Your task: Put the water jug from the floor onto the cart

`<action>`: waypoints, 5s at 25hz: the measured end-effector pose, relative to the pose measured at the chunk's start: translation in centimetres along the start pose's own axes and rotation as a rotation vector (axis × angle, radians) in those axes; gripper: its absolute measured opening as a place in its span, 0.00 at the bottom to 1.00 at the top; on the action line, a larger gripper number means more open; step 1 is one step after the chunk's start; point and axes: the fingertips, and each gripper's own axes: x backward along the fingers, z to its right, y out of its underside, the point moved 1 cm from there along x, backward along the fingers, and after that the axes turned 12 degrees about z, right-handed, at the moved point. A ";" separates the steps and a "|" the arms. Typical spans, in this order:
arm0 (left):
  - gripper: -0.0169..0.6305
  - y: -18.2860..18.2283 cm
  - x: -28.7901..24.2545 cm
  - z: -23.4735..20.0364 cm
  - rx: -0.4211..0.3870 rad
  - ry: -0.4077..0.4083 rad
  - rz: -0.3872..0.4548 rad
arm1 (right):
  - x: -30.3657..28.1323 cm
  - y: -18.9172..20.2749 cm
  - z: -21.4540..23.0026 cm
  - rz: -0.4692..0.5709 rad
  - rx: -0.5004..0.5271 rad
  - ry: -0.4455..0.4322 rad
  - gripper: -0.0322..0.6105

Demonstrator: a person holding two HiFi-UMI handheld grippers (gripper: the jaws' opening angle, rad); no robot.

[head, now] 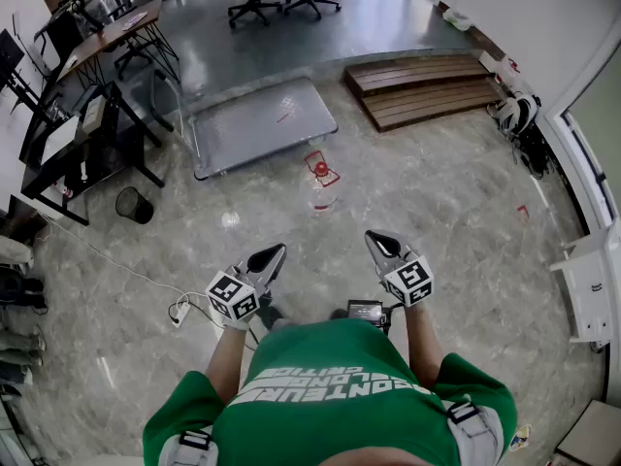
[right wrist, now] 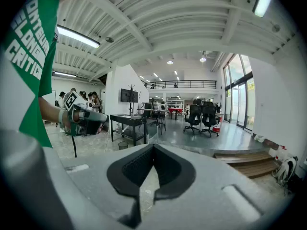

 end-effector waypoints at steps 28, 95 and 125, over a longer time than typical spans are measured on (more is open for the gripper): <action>0.05 -1.8 3.2 -4.6 0.048 0.046 0.004 | -5.3 -0.7 -3.2 -0.003 0.004 0.044 0.04; 0.05 2.0 -16.3 -5.5 0.035 0.147 -0.100 | -6.3 0.4 13.9 0.036 -0.060 0.006 0.04; 0.05 -0.8 -19.9 -19.9 0.056 0.013 -0.052 | -22.7 0.8 18.6 0.018 -0.093 -0.128 0.04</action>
